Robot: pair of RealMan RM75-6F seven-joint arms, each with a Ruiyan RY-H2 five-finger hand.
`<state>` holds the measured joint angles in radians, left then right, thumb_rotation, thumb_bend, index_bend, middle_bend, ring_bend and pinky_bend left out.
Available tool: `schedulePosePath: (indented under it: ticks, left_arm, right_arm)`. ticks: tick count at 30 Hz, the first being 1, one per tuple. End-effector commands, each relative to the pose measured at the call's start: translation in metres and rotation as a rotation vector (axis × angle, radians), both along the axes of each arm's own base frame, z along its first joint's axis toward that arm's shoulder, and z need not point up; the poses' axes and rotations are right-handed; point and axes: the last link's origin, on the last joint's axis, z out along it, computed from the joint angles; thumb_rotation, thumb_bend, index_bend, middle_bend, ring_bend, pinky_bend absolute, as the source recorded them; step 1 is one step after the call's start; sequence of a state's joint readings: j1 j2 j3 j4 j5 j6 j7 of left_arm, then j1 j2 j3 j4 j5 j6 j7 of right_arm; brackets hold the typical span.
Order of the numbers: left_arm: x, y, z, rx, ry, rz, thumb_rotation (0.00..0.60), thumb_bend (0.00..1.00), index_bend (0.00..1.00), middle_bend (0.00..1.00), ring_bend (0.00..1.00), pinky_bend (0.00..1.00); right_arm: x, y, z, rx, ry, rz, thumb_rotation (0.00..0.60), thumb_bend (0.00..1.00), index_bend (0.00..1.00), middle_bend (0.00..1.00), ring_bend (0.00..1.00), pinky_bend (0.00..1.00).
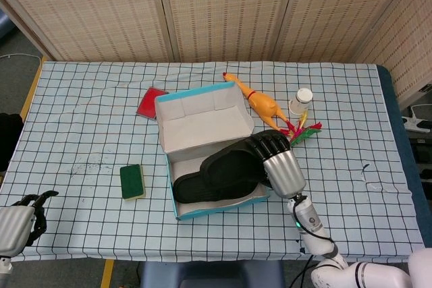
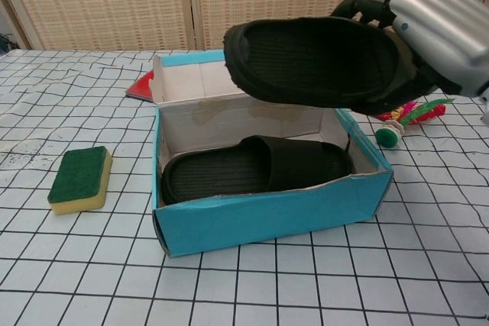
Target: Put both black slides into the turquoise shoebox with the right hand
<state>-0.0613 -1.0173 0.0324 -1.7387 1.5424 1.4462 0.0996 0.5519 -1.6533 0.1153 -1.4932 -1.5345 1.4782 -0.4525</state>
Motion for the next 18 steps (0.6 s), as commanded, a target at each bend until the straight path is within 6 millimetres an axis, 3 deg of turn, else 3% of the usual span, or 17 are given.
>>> schedulePosePath:
  ticks: [1, 5, 18]
  left_arm:
    - [0.0, 0.0, 0.0, 0.001, -0.002, 0.0, 0.6, 0.53, 0.26, 0.2, 0.31, 0.53]
    - [0.001, -0.001, 0.001, 0.004, -0.006, -0.005, 0.6, 0.53, 0.26, 0.2, 0.31, 0.53]
    - [0.001, 0.0, 0.0, -0.004, -0.002, -0.002, 0.6, 0.53, 0.26, 0.2, 0.31, 0.53]
  right_arm:
    - [0.026, -0.007, -0.011, -0.015, -0.016, 0.057, 0.6, 0.04, 0.54, 0.56, 0.37, 0.41]
    - [0.041, -0.011, -0.023, -0.012, -0.029, 0.067, 0.6, 0.04, 0.55, 0.57, 0.38, 0.41]
    - [0.048, -0.034, -0.067, -0.001, -0.009, 0.06, 0.6, 0.04, 0.57, 0.57, 0.38, 0.41]
